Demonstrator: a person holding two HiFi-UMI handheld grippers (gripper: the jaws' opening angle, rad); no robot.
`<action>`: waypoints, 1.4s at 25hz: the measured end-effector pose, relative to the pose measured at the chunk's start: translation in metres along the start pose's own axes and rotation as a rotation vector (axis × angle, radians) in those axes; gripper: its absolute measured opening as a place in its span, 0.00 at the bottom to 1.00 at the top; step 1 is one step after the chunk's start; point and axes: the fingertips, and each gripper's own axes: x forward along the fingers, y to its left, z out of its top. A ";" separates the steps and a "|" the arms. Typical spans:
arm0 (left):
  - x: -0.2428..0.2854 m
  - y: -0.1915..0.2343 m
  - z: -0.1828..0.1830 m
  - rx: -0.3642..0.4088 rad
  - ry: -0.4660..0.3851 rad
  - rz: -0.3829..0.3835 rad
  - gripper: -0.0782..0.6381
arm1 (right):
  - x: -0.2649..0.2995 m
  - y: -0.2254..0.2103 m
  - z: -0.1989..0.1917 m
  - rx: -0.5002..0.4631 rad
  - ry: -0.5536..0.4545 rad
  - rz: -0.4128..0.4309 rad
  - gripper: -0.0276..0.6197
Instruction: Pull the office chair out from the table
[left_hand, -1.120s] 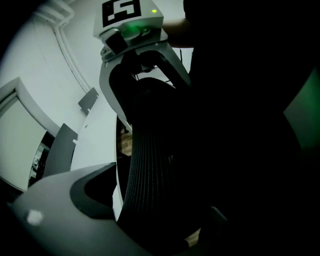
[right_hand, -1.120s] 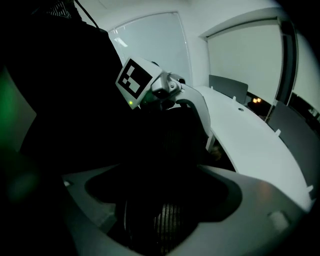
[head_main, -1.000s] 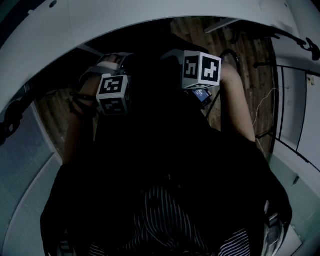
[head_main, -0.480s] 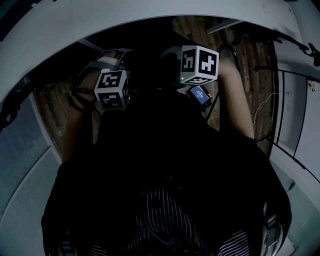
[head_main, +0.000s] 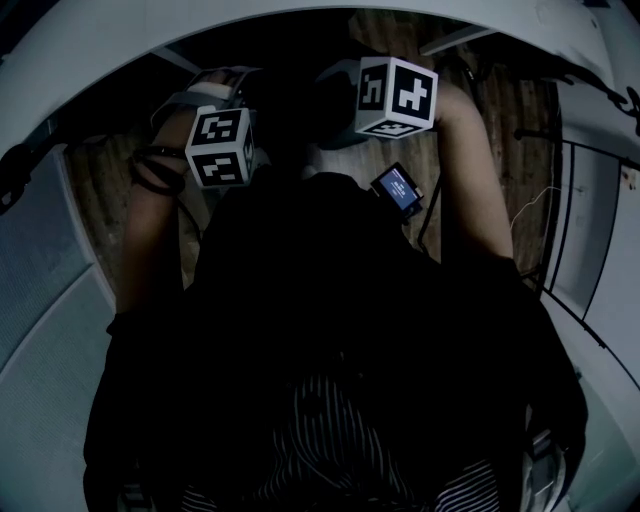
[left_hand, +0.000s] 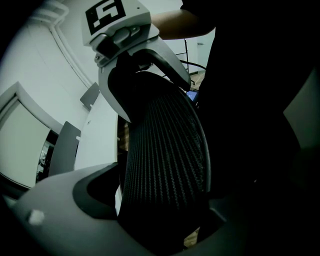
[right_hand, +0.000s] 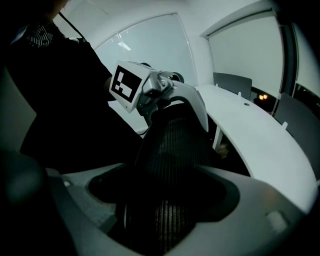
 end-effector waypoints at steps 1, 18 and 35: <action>0.001 0.000 -0.001 -0.002 0.005 0.004 0.78 | 0.001 0.000 0.000 -0.005 0.001 -0.001 0.67; -0.004 -0.081 0.047 -0.069 0.015 0.013 0.78 | 0.016 0.089 -0.024 -0.031 0.004 0.044 0.67; -0.021 -0.192 0.066 0.006 0.167 0.000 0.74 | 0.053 0.193 -0.029 -0.058 0.035 -0.028 0.68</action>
